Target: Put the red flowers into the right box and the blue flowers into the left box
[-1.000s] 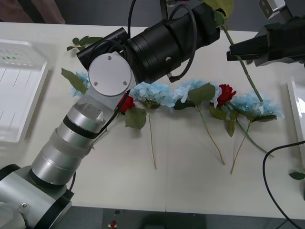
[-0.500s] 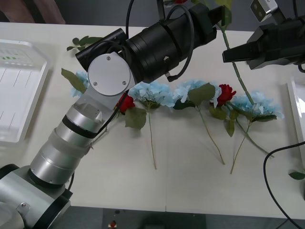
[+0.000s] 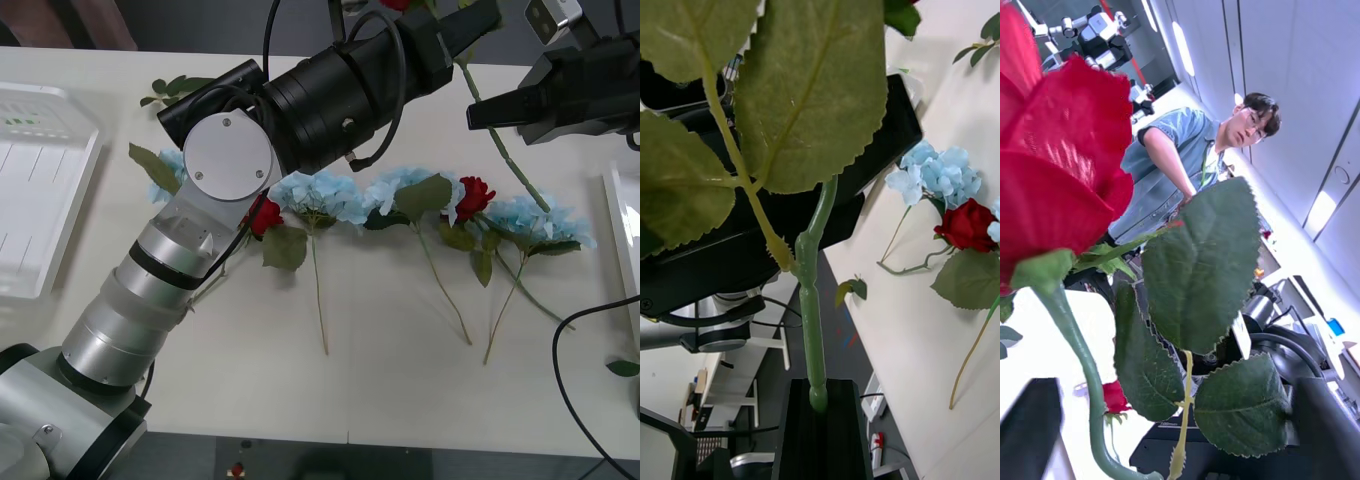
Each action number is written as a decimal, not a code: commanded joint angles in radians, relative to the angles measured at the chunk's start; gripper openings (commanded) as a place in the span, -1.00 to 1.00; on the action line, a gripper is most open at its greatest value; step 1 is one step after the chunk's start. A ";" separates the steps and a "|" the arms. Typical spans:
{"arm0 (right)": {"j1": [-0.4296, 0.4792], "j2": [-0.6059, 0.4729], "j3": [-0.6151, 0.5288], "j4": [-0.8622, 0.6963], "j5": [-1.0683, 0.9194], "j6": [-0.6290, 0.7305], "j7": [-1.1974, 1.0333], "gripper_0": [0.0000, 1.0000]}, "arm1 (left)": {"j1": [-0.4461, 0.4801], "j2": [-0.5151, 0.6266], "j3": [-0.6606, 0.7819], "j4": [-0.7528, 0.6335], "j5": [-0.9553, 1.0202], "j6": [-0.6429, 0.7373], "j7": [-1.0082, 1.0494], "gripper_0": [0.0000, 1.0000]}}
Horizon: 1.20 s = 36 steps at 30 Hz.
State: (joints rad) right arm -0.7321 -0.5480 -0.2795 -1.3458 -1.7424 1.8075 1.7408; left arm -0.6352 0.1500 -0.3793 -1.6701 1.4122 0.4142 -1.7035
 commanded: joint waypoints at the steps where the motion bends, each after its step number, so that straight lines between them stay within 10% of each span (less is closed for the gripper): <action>1: -0.044 -0.017 -0.026 -0.047 0.004 0.022 -0.058 -1.00 | -0.024 0.003 -0.001 -0.025 0.007 0.003 0.024 1.00; 16: 0.019 -0.184 -0.132 -0.101 0.165 0.112 -0.086 -1.00 | 0.011 0.056 0.019 -0.022 0.005 0.000 0.022 1.00; 36: 0.368 -0.399 -0.331 -0.259 0.531 0.112 -0.153 -1.00 | 0.172 0.514 0.407 -0.255 0.123 0.758 0.100 1.00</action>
State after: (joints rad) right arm -0.3728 -0.9075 -0.5908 -1.5788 -1.2427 1.9235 1.6220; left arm -0.4835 0.5971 0.0076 -1.8773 1.5235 1.1300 -1.6324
